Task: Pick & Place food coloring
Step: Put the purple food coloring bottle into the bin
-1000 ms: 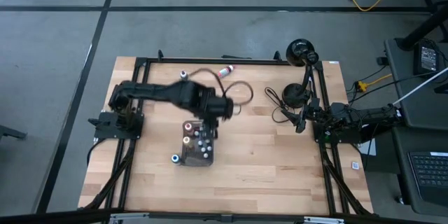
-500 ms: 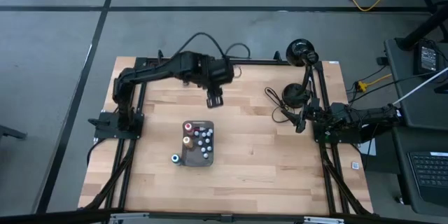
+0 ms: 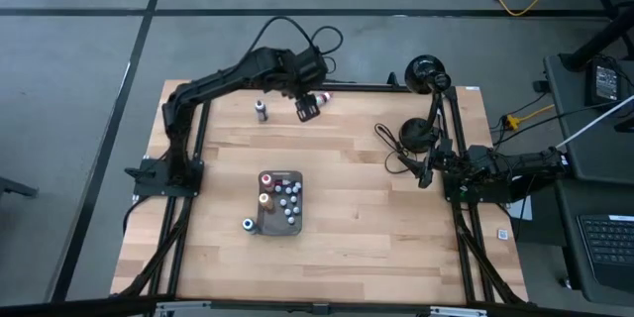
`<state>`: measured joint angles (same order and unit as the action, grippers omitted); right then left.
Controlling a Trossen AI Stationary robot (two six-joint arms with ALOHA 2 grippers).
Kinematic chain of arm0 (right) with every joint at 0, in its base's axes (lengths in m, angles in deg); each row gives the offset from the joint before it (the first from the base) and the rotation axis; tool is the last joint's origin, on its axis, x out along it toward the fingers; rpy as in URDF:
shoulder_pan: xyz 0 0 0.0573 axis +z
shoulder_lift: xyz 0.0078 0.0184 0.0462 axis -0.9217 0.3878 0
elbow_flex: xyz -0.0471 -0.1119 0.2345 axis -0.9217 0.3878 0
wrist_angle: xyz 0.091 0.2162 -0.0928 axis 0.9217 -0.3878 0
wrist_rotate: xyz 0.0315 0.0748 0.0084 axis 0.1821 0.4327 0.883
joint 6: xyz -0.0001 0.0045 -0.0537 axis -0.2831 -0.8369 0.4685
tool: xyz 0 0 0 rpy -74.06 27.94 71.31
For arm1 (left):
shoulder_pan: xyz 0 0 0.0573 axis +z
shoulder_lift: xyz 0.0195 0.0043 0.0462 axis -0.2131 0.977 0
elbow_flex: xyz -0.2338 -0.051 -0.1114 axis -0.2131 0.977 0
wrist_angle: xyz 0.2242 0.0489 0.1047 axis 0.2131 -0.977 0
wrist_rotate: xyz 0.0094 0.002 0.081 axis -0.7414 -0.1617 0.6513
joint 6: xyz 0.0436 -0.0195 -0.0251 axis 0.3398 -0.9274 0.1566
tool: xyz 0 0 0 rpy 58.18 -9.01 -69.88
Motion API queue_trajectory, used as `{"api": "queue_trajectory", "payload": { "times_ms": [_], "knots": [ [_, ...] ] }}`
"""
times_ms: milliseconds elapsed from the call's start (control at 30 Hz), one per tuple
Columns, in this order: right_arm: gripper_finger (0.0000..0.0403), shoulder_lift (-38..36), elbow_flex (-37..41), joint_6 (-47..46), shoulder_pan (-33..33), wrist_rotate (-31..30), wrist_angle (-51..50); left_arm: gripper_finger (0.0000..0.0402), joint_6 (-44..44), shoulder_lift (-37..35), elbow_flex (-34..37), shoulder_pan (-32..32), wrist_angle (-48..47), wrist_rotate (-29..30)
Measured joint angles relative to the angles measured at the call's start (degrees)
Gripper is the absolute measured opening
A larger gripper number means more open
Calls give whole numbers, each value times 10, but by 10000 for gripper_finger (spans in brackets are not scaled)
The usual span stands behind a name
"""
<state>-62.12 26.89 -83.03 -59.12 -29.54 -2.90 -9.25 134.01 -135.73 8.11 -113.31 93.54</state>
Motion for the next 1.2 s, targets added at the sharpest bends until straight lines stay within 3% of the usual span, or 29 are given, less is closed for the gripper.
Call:
{"api": "queue_trajectory", "payload": {
  "times_ms": [233, 733, 933, 1200],
  "knots": [
    [323, 0, 0, 0, 0, 0, 0, 250, -30, 43, 0, 21, 50, 0],
    [323, 0, 0, 0, 0, 0, 0, 251, -51, 174, 0, 81, 68, -5],
    [323, 0, 0, 0, 0, 0, 0, 251, -50, 189, 5, 104, 66, -40],
    [323, 0, 0, 0, 0, 0, 0, 251, -70, 189, 9, 122, -90, 3]
  ]
}}
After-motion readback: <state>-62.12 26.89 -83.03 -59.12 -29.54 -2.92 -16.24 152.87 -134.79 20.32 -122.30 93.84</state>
